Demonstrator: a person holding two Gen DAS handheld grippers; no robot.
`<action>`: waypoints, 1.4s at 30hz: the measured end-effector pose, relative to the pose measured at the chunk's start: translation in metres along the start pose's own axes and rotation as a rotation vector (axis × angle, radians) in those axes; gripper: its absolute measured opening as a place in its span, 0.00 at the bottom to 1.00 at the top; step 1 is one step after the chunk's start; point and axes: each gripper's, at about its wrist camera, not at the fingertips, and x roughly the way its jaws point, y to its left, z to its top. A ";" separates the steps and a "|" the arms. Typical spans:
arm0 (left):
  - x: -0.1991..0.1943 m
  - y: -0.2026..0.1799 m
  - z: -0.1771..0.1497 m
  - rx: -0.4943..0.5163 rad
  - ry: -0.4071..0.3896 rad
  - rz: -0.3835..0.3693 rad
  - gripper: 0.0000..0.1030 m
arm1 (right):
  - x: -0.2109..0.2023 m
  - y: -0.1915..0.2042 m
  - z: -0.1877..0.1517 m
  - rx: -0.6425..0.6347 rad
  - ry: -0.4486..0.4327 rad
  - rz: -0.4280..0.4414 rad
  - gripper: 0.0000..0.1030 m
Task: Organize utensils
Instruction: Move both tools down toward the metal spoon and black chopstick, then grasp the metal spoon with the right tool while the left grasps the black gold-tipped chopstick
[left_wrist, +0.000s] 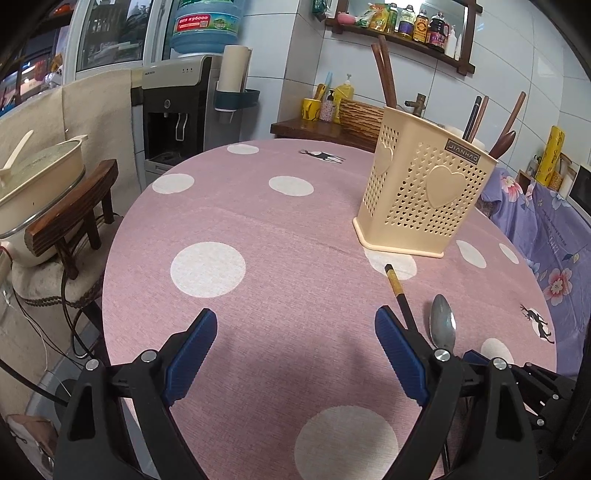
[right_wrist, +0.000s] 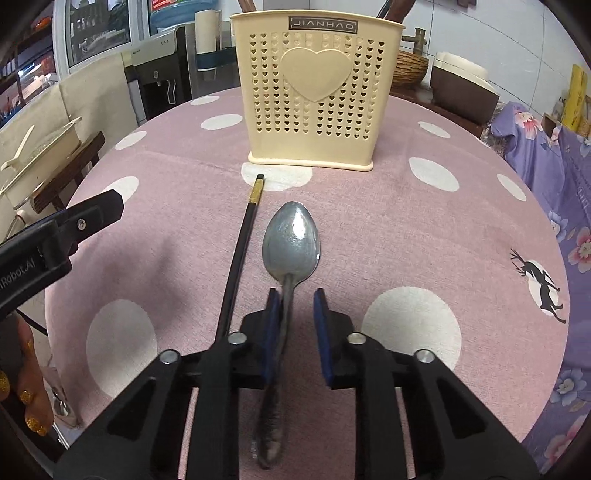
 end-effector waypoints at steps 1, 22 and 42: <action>0.000 -0.001 0.000 0.000 0.001 -0.002 0.84 | 0.000 -0.003 0.000 0.008 -0.003 -0.006 0.06; 0.005 -0.019 -0.004 0.026 0.022 -0.021 0.84 | -0.004 -0.066 0.010 0.101 -0.045 -0.008 0.52; 0.015 -0.038 -0.002 0.074 0.048 -0.050 0.84 | 0.033 -0.071 0.042 0.094 0.041 -0.025 0.37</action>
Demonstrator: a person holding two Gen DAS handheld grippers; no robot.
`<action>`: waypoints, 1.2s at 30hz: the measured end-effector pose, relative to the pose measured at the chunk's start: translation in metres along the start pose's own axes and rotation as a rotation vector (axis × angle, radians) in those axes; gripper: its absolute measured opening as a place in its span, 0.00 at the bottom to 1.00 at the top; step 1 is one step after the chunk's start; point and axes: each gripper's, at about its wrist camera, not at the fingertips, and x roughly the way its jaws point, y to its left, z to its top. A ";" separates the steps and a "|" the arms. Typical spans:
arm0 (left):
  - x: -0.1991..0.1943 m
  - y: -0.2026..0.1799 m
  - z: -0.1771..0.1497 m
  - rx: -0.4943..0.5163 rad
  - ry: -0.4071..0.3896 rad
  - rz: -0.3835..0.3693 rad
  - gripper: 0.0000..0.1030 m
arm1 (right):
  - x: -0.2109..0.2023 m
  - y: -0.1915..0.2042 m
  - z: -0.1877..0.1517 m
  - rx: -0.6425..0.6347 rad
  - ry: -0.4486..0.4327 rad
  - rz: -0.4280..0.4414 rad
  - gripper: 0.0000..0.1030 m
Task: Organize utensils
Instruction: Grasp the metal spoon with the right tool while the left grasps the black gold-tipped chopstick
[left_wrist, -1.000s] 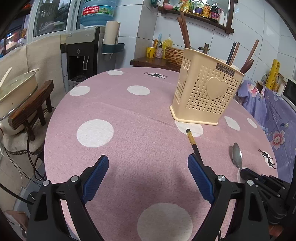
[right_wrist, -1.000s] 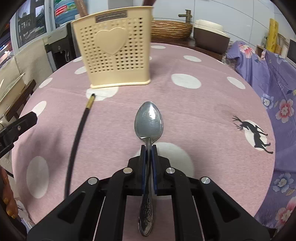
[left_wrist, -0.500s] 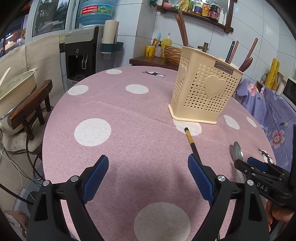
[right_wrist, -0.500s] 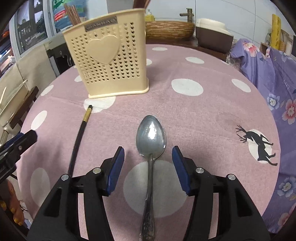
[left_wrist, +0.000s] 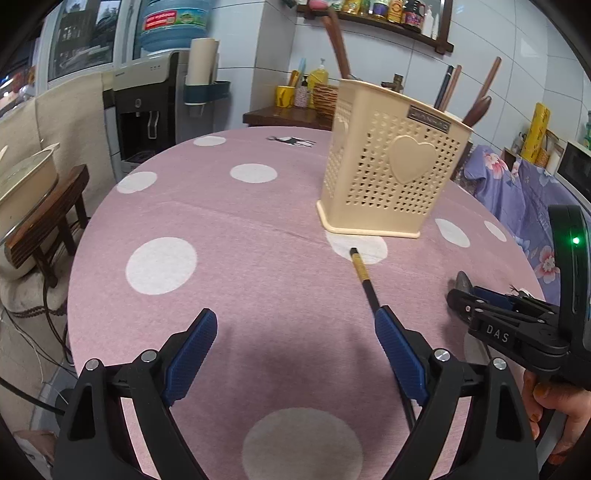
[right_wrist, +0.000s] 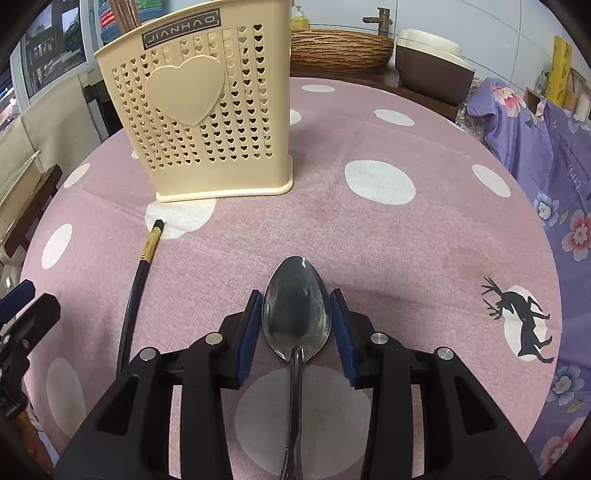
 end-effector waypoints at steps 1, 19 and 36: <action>0.002 -0.004 0.001 0.009 0.004 -0.007 0.84 | -0.001 -0.002 0.001 0.008 -0.002 0.011 0.37; 0.073 -0.054 0.030 0.127 0.187 -0.047 0.42 | -0.085 -0.022 0.015 0.057 -0.181 0.114 0.37; 0.082 -0.061 0.040 0.118 0.187 0.008 0.08 | -0.089 -0.022 0.014 0.054 -0.188 0.116 0.37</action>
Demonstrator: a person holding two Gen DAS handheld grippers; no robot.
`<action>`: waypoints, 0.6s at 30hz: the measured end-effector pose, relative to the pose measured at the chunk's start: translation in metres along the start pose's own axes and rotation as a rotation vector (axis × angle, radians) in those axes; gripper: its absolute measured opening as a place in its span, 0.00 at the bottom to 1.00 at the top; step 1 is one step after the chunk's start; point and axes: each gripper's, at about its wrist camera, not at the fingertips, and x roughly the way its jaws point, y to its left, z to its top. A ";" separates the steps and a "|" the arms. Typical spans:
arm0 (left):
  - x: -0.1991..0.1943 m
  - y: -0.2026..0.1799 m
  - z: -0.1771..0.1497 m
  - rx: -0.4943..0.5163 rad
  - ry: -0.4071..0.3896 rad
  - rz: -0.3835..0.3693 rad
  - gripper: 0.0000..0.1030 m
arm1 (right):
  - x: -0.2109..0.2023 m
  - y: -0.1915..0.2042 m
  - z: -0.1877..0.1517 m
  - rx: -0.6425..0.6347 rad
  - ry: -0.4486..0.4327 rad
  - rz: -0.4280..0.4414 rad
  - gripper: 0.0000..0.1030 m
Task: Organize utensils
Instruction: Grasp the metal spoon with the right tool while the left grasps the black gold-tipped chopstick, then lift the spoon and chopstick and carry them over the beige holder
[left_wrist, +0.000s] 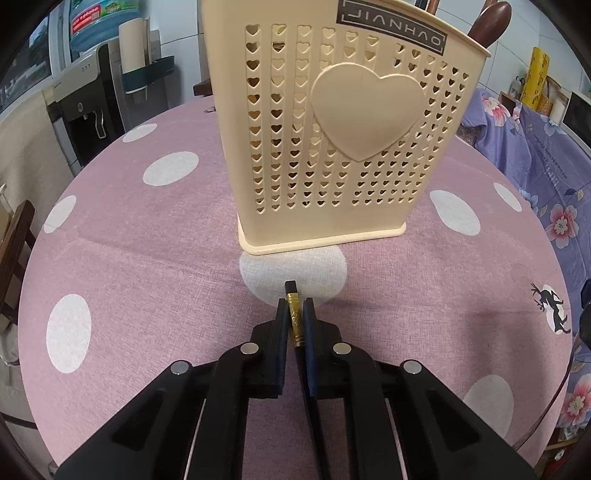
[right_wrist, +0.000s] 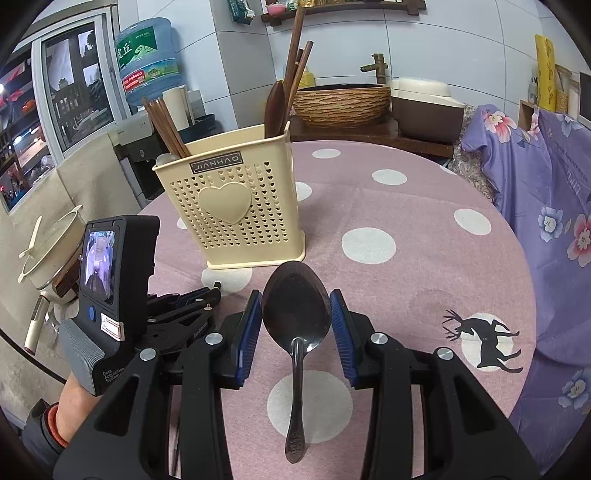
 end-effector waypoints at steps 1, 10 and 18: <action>0.000 0.000 0.000 -0.004 0.000 -0.001 0.08 | 0.000 0.000 0.000 0.001 0.000 0.000 0.37; -0.020 0.009 0.006 -0.049 -0.056 -0.051 0.08 | -0.004 -0.003 0.003 0.018 -0.002 0.028 0.37; -0.086 0.021 0.019 -0.078 -0.206 -0.125 0.08 | -0.027 0.001 0.015 0.004 -0.025 0.076 0.37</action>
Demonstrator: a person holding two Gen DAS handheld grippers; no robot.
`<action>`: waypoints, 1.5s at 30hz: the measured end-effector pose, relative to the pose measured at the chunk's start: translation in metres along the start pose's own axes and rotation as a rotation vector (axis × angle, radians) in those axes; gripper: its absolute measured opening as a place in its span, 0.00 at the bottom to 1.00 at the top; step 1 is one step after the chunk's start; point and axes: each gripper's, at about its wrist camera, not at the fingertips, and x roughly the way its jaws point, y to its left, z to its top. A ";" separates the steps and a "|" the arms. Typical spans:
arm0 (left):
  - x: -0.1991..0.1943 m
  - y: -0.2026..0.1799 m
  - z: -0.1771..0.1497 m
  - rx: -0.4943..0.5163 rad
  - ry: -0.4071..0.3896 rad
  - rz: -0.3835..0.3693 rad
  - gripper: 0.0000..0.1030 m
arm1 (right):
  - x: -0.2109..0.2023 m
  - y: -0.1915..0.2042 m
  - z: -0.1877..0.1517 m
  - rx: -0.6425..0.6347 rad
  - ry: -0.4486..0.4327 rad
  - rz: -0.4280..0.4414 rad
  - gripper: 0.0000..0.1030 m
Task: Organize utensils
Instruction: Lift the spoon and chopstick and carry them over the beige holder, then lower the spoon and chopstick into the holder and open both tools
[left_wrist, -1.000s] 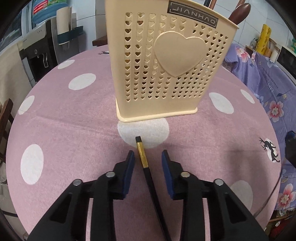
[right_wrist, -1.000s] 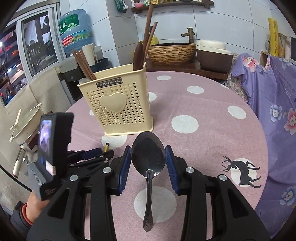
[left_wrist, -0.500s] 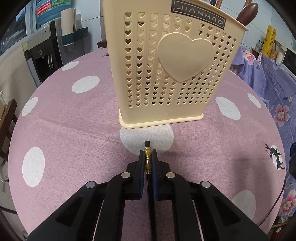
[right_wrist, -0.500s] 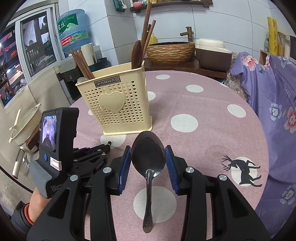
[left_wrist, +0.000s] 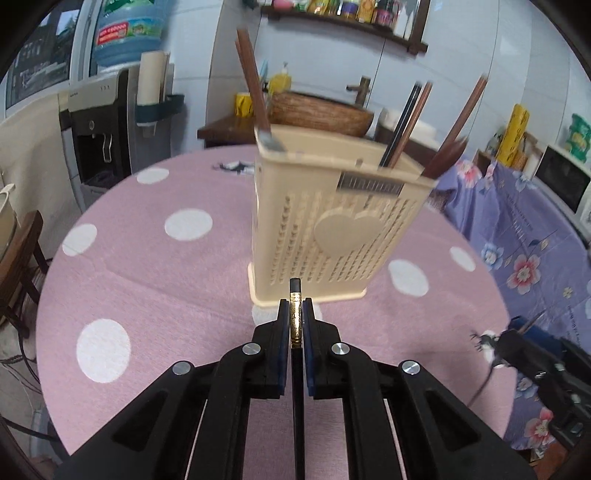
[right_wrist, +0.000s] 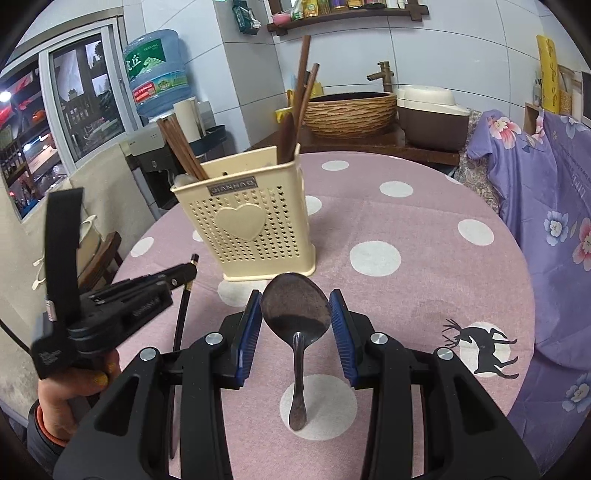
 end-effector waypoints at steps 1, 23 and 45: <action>-0.007 -0.001 0.003 0.001 -0.019 -0.006 0.08 | -0.002 0.001 0.002 -0.002 -0.002 0.007 0.37; -0.076 0.013 0.026 -0.025 -0.217 -0.058 0.07 | -0.013 0.027 0.011 -0.046 -0.024 0.032 0.37; -0.138 0.000 0.152 -0.053 -0.493 -0.055 0.07 | -0.035 0.081 0.159 -0.135 -0.342 0.041 0.37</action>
